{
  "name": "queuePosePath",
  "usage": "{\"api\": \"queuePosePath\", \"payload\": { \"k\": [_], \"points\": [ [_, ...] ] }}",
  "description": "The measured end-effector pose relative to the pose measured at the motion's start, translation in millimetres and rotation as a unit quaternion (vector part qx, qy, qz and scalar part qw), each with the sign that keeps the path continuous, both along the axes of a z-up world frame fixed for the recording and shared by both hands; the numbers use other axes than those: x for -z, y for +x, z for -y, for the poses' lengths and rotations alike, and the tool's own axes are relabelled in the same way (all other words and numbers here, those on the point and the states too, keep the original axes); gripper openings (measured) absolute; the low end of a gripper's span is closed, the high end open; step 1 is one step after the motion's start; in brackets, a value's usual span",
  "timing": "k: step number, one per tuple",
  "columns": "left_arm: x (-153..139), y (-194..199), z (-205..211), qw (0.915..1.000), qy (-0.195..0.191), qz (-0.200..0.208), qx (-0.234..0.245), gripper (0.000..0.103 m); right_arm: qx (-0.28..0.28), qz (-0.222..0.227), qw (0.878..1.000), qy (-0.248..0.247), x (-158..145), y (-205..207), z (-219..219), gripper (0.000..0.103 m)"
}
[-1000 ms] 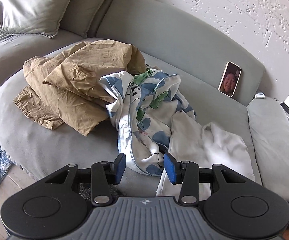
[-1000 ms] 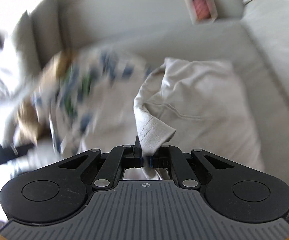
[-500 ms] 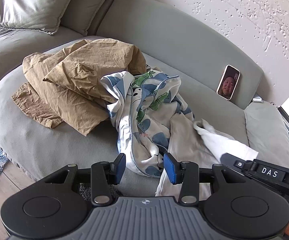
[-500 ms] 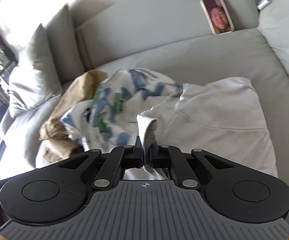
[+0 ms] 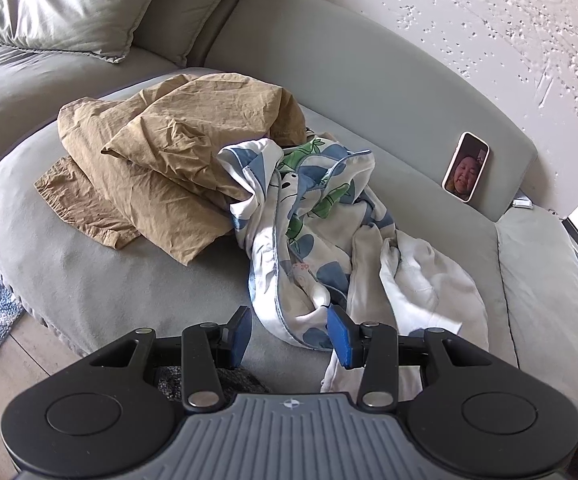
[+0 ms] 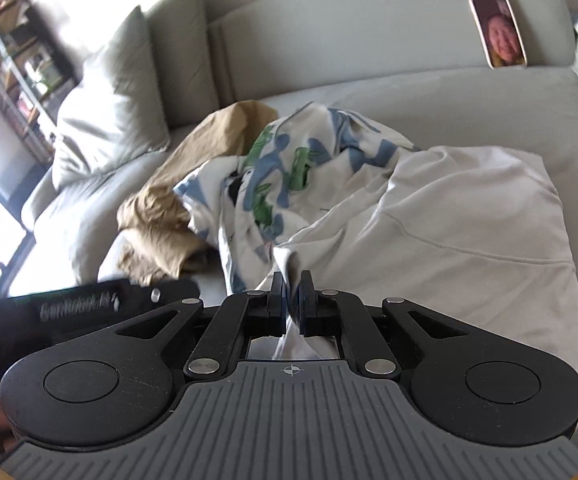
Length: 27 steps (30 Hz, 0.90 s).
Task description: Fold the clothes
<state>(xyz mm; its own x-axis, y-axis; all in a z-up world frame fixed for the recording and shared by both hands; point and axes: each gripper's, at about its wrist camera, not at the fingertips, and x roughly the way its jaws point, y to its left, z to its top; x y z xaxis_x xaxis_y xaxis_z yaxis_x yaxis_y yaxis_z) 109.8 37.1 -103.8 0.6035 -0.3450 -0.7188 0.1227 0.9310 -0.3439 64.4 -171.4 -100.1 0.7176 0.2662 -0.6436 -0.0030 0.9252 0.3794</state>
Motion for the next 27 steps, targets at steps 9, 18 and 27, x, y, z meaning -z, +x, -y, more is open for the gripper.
{"api": "queuePosePath", "payload": {
  "k": [9,18,27],
  "points": [
    [0.1,0.0,7.4,0.9999,0.009,-0.004,0.005,0.042,-0.076,-0.108,0.991,0.016,40.5,13.8,-0.8,0.045],
    [7.8,31.7,35.2,0.9995,-0.024,0.020,-0.003,0.043,0.012,-0.073,0.997,0.026,-3.8,26.5,63.3,0.044],
    [36.7,39.7,26.5,0.9991,0.015,0.020,-0.035,0.046,0.072,-0.132,0.987,0.049,9.1,110.3,67.4,0.051]
  ]
}}
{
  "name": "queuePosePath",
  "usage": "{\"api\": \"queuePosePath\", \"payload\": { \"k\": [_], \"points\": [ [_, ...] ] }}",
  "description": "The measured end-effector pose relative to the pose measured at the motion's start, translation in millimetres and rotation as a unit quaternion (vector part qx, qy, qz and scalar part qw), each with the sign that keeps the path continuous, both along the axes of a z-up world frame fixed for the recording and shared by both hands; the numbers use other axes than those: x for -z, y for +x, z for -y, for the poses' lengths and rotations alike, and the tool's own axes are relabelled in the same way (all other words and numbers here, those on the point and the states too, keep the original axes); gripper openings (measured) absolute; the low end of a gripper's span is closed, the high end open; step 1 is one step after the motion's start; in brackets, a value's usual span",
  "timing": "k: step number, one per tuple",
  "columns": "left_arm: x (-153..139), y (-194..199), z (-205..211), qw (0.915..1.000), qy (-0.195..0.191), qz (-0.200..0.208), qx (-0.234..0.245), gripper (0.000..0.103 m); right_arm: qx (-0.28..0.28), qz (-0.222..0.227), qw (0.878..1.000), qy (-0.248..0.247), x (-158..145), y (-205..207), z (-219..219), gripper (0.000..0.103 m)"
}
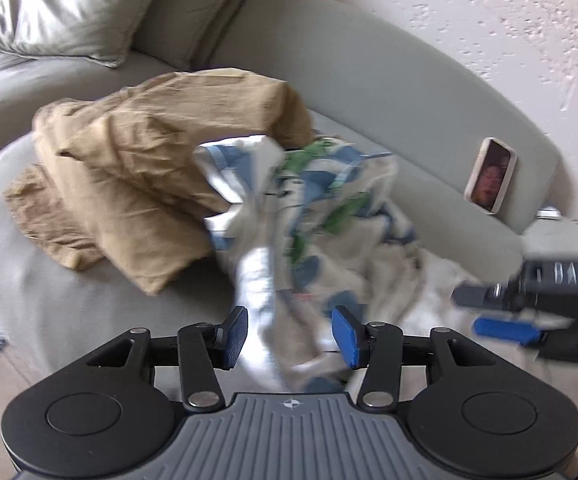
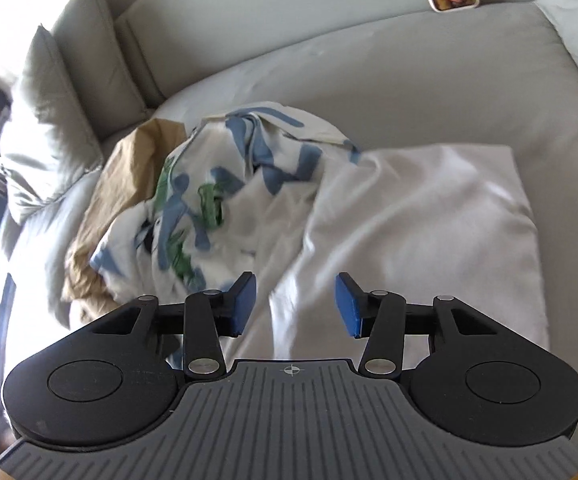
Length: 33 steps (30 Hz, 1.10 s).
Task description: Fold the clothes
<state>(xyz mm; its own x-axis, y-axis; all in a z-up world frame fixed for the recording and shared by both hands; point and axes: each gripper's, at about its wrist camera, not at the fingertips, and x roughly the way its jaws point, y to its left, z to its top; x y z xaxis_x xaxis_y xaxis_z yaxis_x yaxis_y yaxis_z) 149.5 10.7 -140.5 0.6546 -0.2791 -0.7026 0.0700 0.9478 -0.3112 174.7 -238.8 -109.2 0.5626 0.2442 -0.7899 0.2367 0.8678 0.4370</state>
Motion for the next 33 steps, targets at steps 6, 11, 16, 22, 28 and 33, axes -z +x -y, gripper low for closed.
{"api": "queuePosePath", "payload": {
  "k": [6,11,16,22,28,33],
  "points": [
    [6.3,4.6,-7.9,0.9999,-0.006,-0.007,-0.013,0.046,0.002,-0.047,0.997,-0.057,14.6,43.7,-27.0,0.058],
    [9.8,8.4,-10.9,0.9996,-0.012,-0.019,-0.015,0.046,0.016,-0.063,0.994,-0.084,28.5,62.4,-38.3,0.062],
    [11.0,8.8,-12.0,0.9995,-0.015,-0.024,-0.016,0.046,0.033,-0.076,0.992,-0.094,41.2,64.6,-31.2,0.031],
    [11.5,9.2,-11.0,0.9994,-0.014,-0.027,-0.015,0.046,0.041,-0.061,0.995,-0.074,42.2,56.2,-15.7,0.005],
    [12.5,9.7,-12.0,0.9991,-0.019,-0.033,-0.018,0.046,0.041,-0.026,0.998,-0.039,30.6,38.0,-1.7,0.004],
    [12.7,10.2,-9.6,0.9991,-0.015,-0.035,-0.018,0.046,0.027,0.008,0.999,0.017,10.6,20.4,13.6,0.004]
  ]
}}
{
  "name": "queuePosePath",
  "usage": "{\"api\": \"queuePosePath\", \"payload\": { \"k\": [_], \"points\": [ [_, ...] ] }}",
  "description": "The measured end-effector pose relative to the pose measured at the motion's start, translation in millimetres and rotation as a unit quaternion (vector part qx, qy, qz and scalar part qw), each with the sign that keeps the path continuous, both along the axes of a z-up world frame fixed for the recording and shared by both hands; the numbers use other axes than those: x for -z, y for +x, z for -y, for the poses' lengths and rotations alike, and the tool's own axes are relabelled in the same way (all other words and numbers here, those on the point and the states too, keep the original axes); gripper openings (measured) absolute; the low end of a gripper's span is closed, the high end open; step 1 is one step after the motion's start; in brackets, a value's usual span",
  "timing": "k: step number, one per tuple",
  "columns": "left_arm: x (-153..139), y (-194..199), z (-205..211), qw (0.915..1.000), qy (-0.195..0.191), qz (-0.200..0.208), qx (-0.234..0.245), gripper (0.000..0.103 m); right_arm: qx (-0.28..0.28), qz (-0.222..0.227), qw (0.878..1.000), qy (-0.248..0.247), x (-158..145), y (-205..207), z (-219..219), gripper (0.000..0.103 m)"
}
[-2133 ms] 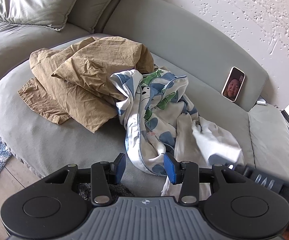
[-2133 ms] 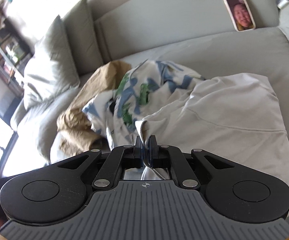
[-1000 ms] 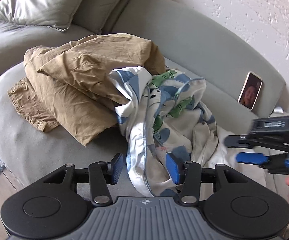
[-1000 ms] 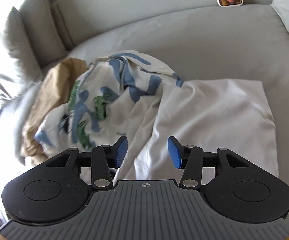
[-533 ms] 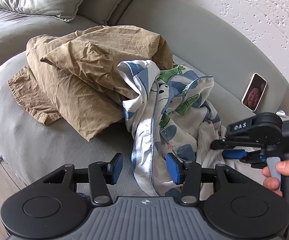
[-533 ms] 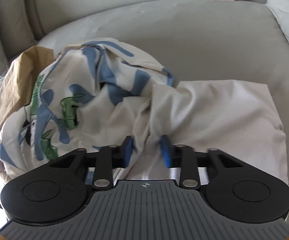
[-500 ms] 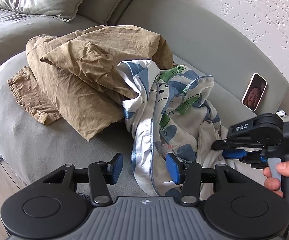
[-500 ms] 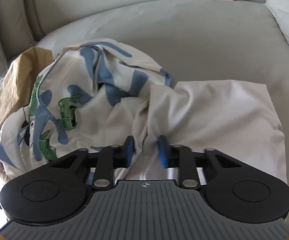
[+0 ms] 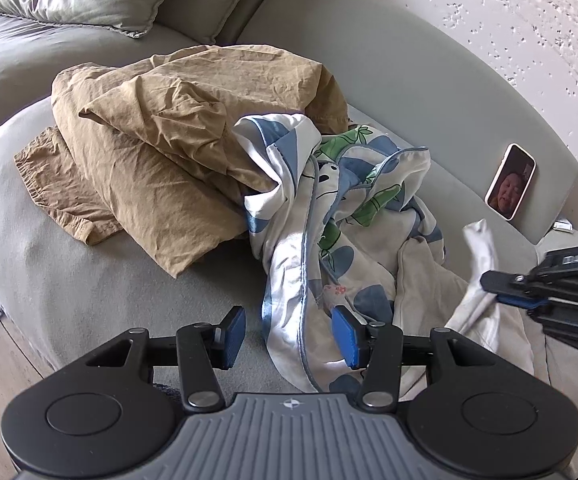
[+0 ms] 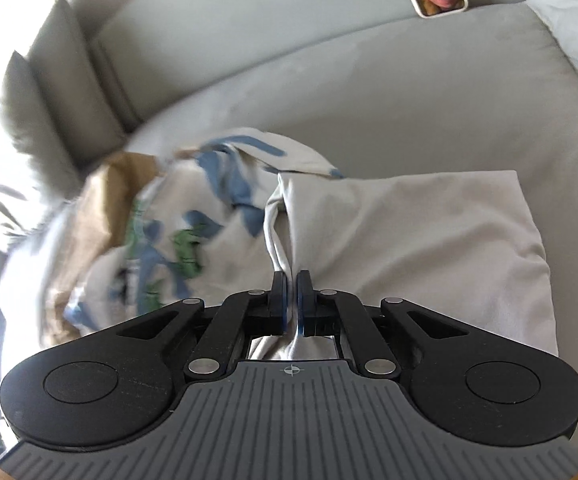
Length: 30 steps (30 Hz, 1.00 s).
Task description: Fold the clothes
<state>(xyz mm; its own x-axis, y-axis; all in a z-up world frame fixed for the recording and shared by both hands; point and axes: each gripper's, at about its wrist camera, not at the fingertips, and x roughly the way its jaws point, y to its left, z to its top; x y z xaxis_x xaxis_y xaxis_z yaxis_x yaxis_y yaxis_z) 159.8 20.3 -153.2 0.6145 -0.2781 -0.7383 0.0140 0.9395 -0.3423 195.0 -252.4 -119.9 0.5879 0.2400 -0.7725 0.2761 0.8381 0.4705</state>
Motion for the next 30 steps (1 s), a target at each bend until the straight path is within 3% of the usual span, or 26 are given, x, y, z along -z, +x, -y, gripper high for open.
{"api": "queuePosePath", "payload": {
  "k": [7,12,13,15,18,24,30],
  "points": [
    [-0.5,-0.7,1.0,1.0000,0.005,-0.001,-0.002,0.046,-0.033,-0.018,0.999,0.026,-5.8,14.6,-12.8,0.004],
    [0.4,0.2,0.4,1.0000,0.002,-0.005,-0.003,0.046,-0.056,-0.052,0.997,0.001,17.1,39.8,-36.8,0.005],
    [0.8,0.7,0.2,1.0000,0.001,-0.006,-0.003,0.046,-0.059,-0.057,0.997,-0.006,21.0,42.6,-40.2,0.007],
    [1.7,1.6,-1.0,0.9999,-0.003,-0.011,-0.004,0.046,-0.061,-0.065,0.996,-0.004,27.6,45.9,-42.9,0.028],
    [2.4,2.0,-2.1,0.9998,-0.008,-0.014,-0.006,0.046,-0.069,-0.049,0.996,-0.012,16.4,36.7,-44.4,0.048],
    [1.0,0.0,-1.0,0.9998,-0.005,-0.012,-0.012,0.046,-0.097,-0.013,0.995,-0.036,-24.7,-13.4,-41.7,0.051],
    [-1.0,-2.9,-6.3,0.9993,-0.013,-0.011,-0.034,0.046,-0.181,-0.037,0.982,-0.032,-12.7,-54.5,-70.1,0.047]
  ]
}}
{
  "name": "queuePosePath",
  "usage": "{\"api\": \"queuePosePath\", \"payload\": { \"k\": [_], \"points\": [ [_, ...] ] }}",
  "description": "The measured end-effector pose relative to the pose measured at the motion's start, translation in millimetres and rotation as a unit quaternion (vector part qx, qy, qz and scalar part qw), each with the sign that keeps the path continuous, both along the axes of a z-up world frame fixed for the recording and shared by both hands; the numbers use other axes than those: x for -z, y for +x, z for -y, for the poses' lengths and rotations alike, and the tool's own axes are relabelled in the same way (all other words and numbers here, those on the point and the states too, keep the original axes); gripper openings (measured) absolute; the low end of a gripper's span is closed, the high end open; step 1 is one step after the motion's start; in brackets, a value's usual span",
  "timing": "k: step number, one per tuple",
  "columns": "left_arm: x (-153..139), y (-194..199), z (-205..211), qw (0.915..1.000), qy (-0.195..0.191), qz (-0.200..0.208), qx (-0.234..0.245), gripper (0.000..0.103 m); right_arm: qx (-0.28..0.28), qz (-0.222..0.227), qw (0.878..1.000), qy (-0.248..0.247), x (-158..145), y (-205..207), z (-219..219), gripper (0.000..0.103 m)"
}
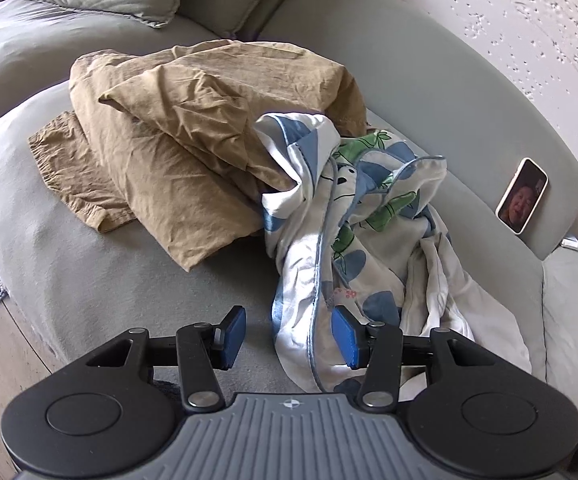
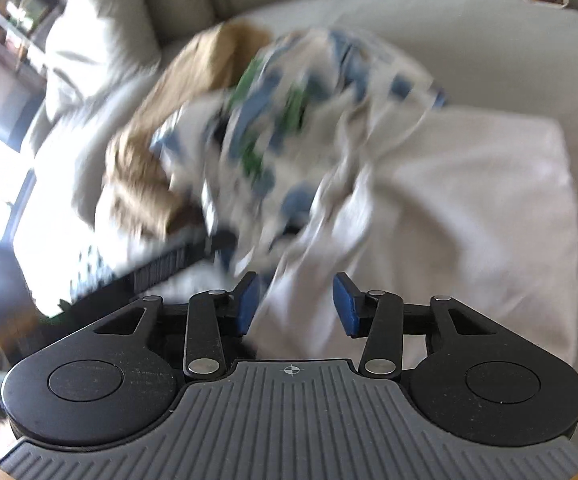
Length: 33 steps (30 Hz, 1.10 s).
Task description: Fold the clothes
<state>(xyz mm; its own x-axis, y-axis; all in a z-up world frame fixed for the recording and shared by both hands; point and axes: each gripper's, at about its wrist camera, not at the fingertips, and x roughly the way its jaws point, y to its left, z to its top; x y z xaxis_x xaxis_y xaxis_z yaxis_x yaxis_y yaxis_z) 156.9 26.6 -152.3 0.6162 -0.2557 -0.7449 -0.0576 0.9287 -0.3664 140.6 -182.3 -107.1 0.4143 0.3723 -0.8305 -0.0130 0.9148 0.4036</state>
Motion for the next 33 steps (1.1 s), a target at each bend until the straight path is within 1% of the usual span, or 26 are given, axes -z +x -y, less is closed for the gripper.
{"api": "queuePosePath", "payload": {
  "k": [1,4,6,8,10,14,17,20,22,23,24,25,26,27,30,33],
  "points": [
    [-0.3,-0.4,-0.7,1.0000,-0.001,0.001,-0.002,0.046,-0.010,-0.002,1.000,-0.006,4.3,-4.1,-6.0,0.047],
    [-0.2,-0.6,-4.8,0.9999,-0.010,-0.001,-0.009,0.046,-0.037,0.014,0.998,-0.041,16.5,-9.6,-24.0,0.048],
    [0.1,-0.7,-7.5,0.9998,-0.018,-0.002,-0.013,0.046,-0.052,0.020,0.997,-0.044,23.6,-11.7,-31.2,0.052],
    [0.1,-0.4,-7.7,0.9997,-0.019,-0.001,-0.013,0.046,-0.058,0.026,0.997,-0.053,28.3,-13.2,-37.5,0.052],
    [0.0,0.0,-7.3,0.9998,-0.018,-0.001,-0.012,0.046,-0.068,0.037,0.994,-0.074,32.4,-16.3,-45.2,0.052],
    [0.5,0.8,-8.1,0.9997,-0.021,-0.002,-0.012,0.046,-0.103,0.071,0.985,-0.115,34.0,-28.7,-59.3,0.054],
    [0.8,1.2,-8.3,0.9997,-0.022,-0.002,-0.011,0.046,-0.124,0.099,0.976,-0.150,36.5,-37.2,-69.0,0.054],
    [1.1,2.0,-8.6,0.9997,-0.022,-0.002,-0.011,0.046,-0.130,0.113,0.970,-0.174,39.6,-41.3,-74.5,0.053],
    [0.9,-0.7,-8.3,0.9997,-0.022,-0.002,-0.014,0.046,-0.136,0.115,0.967,-0.182,39.8,-42.1,-77.7,0.054],
    [1.0,-0.3,-8.0,0.9997,-0.021,-0.002,-0.013,0.046,-0.145,0.117,0.966,-0.181,39.2,-43.3,-78.8,0.057],
    [1.2,0.2,-7.7,0.9997,-0.020,-0.003,-0.013,0.046,-0.154,0.118,0.964,-0.181,38.6,-44.5,-80.0,0.062],
    [1.3,0.7,-7.4,0.9997,-0.019,-0.003,-0.013,0.046,-0.161,0.120,0.963,-0.180,38.1,-45.7,-81.1,0.064],
    [1.4,0.9,-7.2,0.9997,-0.019,-0.003,-0.012,0.046,-0.156,0.123,0.963,-0.181,38.2,-46.0,-80.9,0.064],
    [1.4,1.0,-7.2,0.9997,-0.019,-0.003,-0.012,0.046,-0.151,0.126,0.964,-0.181,38.3,-46.1,-80.5,0.060],
    [1.7,1.5,-7.4,0.9998,-0.019,-0.002,-0.011,0.046,-0.114,0.120,0.973,-0.161,38.0,-41.0,-70.8,0.053],
    [1.8,1.8,-6.6,0.9998,-0.017,-0.002,-0.011,0.046,-0.100,0.117,0.977,-0.146,35.6,-39.7,-63.4,0.045]
  ]
}}
